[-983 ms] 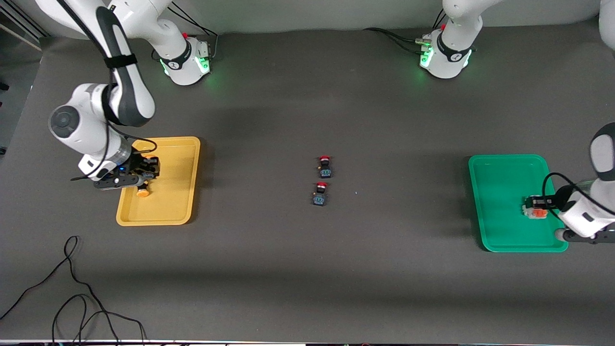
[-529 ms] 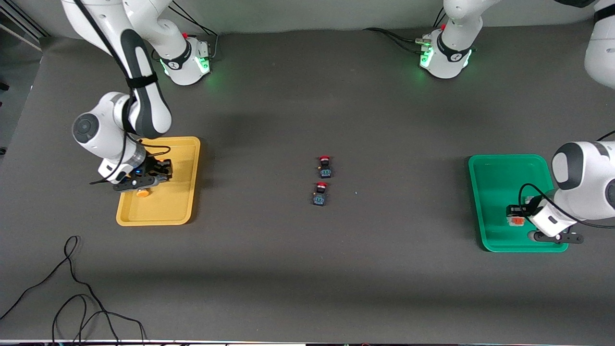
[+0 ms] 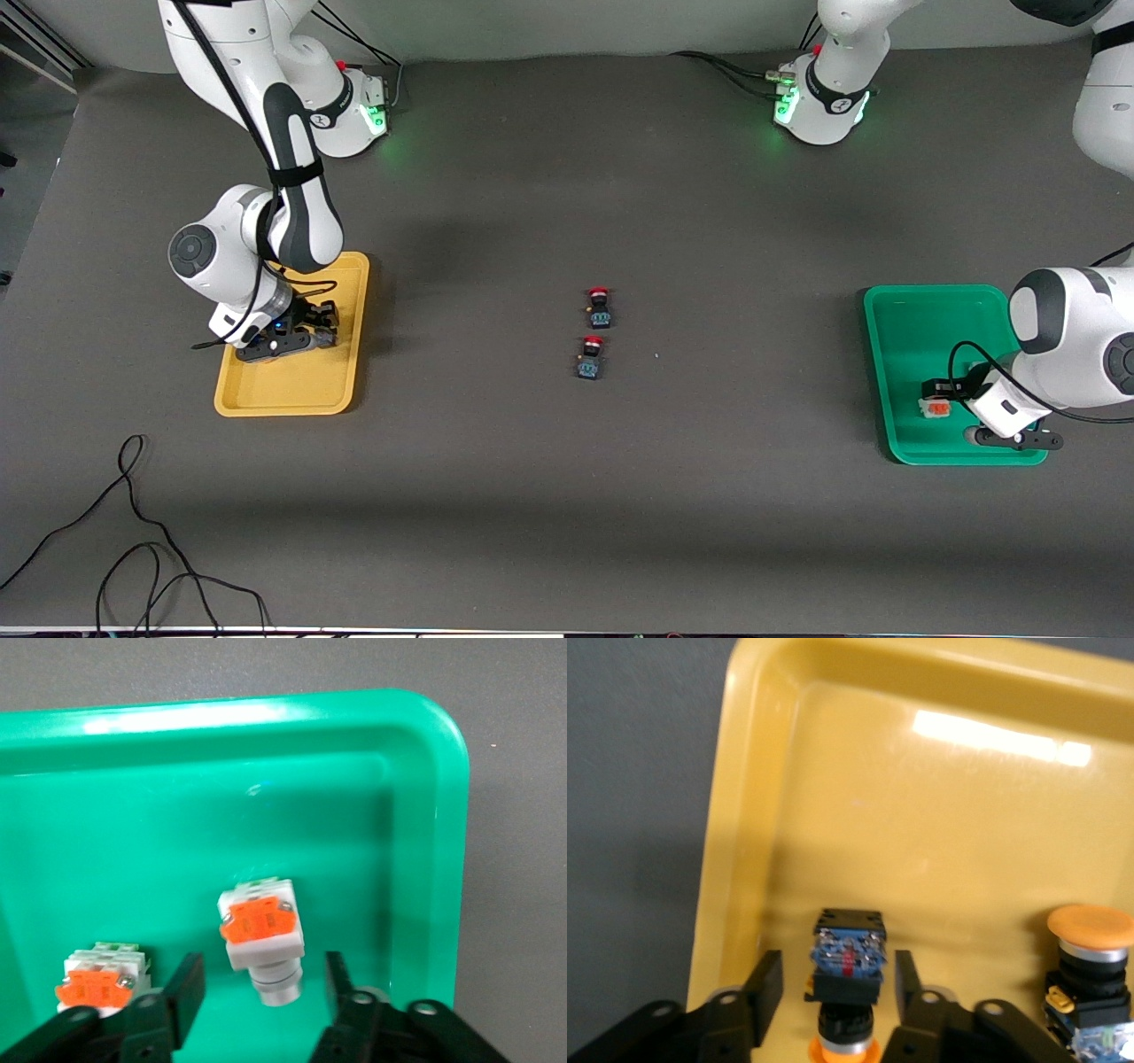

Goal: Place green and yellow buttons in trays
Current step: 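Open both grippers to release the parts in the trays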

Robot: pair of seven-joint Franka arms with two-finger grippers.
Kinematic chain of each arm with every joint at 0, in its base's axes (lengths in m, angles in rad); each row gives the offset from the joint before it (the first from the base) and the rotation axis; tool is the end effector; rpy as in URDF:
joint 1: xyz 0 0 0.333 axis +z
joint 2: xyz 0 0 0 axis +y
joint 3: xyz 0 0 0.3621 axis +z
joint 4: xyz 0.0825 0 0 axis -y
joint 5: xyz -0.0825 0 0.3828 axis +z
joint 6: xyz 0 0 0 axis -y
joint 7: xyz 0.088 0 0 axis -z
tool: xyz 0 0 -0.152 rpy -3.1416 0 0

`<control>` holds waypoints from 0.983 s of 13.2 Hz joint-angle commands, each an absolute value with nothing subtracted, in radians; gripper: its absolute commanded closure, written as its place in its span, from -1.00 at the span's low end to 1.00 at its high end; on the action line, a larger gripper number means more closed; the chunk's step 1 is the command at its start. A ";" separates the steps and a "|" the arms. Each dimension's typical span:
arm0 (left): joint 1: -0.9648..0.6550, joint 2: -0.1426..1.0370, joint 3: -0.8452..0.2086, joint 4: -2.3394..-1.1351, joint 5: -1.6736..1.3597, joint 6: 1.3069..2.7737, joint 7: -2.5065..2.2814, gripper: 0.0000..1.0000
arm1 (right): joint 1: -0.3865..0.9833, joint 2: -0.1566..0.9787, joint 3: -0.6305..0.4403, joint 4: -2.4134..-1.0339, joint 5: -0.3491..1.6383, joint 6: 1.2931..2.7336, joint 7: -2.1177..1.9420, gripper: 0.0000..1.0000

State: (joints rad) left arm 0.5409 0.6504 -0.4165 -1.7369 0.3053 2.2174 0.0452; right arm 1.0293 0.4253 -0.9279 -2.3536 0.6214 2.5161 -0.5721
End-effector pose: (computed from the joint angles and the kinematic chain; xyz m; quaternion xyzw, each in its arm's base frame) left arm 0.6641 0.1271 0.2134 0.9983 -0.0279 -0.0489 0.0135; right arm 0.5109 0.0448 0.2152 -0.9955 -0.0949 0.0041 0.0054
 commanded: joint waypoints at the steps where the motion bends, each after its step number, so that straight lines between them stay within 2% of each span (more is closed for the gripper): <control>1: 0.541 0.620 -0.419 -1.743 0.321 2.200 0.051 -1.00 | 1.031 0.405 -0.966 -2.248 0.634 2.355 -0.565 -0.99; 3: 0.541 0.576 -0.423 -1.706 0.321 2.111 0.057 -1.00 | 1.038 0.413 -1.018 -2.145 0.565 2.228 -0.522 -0.99; 5: 0.532 0.516 -0.431 -1.629 0.315 1.944 0.060 -1.00 | 1.039 0.405 -1.032 -2.019 0.464 2.073 -0.410 -0.99; 8: 0.531 0.468 -0.497 -1.479 0.308 1.688 0.103 -1.00 | 1.040 0.400 -1.060 -1.815 0.405 1.822 -0.304 -0.99; 11: 0.534 0.463 -0.570 -1.301 0.301 1.472 0.106 -1.00 | 1.042 0.400 -1.084 -1.666 0.346 1.669 -0.276 -0.99; 13: 0.528 0.463 -0.587 -1.220 0.284 1.410 0.106 -1.00 | 1.042 0.396 -1.091 -1.606 0.321 1.605 -0.273 -0.99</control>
